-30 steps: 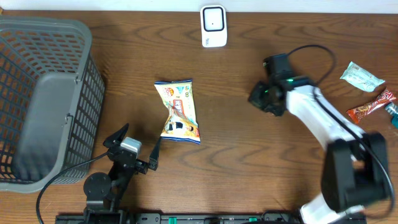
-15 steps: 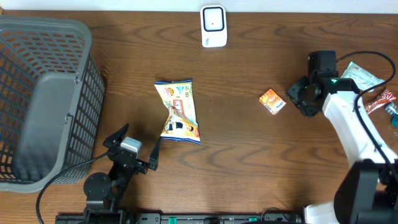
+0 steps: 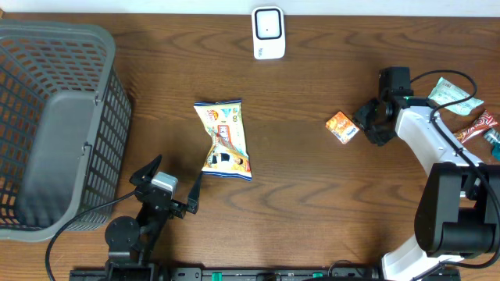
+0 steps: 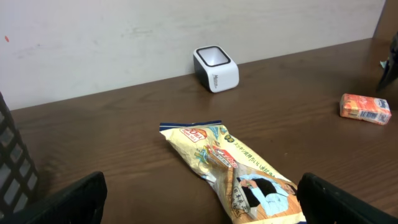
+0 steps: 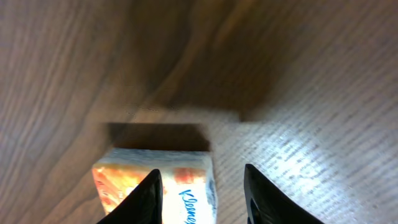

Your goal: Scan the item barcode

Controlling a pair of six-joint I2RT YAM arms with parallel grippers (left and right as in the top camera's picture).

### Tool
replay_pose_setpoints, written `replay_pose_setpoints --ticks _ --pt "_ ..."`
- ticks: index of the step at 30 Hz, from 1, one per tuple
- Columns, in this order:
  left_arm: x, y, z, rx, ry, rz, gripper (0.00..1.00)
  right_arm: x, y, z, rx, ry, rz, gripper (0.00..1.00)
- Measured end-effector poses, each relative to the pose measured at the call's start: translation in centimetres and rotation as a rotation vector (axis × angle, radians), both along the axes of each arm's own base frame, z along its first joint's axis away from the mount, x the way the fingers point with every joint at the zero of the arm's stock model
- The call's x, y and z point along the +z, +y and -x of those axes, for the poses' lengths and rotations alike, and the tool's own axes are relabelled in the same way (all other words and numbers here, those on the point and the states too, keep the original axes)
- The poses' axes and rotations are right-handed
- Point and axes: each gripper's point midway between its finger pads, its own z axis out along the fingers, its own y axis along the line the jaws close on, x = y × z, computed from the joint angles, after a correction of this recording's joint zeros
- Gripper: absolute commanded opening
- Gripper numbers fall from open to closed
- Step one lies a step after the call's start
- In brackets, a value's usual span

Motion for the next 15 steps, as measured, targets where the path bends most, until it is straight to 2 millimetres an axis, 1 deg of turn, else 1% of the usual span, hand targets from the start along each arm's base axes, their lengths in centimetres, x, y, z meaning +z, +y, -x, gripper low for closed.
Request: replay_pose_setpoints --ticks 6,10,15 --pt "0.0 0.0 0.0 0.0 0.0 0.0 0.98 0.2 0.2 -0.6 0.003 -0.026 -0.007 0.39" --pt "0.0 0.0 0.0 0.0 0.0 0.0 0.98 0.2 0.5 -1.2 0.011 -0.05 -0.017 0.36" --pt "0.0 0.0 0.0 0.0 0.0 0.0 0.98 -1.1 1.3 -1.1 0.029 -0.027 -0.028 0.34"
